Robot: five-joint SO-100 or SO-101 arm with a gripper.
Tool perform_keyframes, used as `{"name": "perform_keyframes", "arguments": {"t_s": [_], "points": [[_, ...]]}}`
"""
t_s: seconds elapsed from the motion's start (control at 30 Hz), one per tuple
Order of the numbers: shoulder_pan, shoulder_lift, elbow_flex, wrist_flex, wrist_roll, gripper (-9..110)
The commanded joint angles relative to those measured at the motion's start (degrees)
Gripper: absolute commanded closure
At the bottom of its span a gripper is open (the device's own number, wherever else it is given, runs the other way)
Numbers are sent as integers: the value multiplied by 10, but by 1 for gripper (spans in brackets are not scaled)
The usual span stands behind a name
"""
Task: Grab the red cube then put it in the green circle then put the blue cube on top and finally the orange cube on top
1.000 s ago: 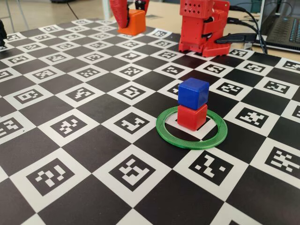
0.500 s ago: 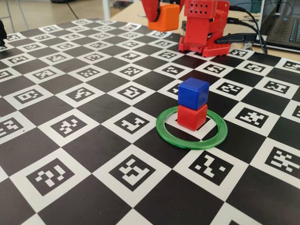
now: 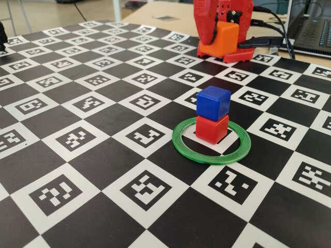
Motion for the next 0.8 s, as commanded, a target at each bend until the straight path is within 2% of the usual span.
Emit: {"name": "perform_keyframes", "arguments": {"t_s": [0.0,0.77], "points": [[-15,11,-58,27,4,98],[-6,-7,-16,-25,-13,98]]}}
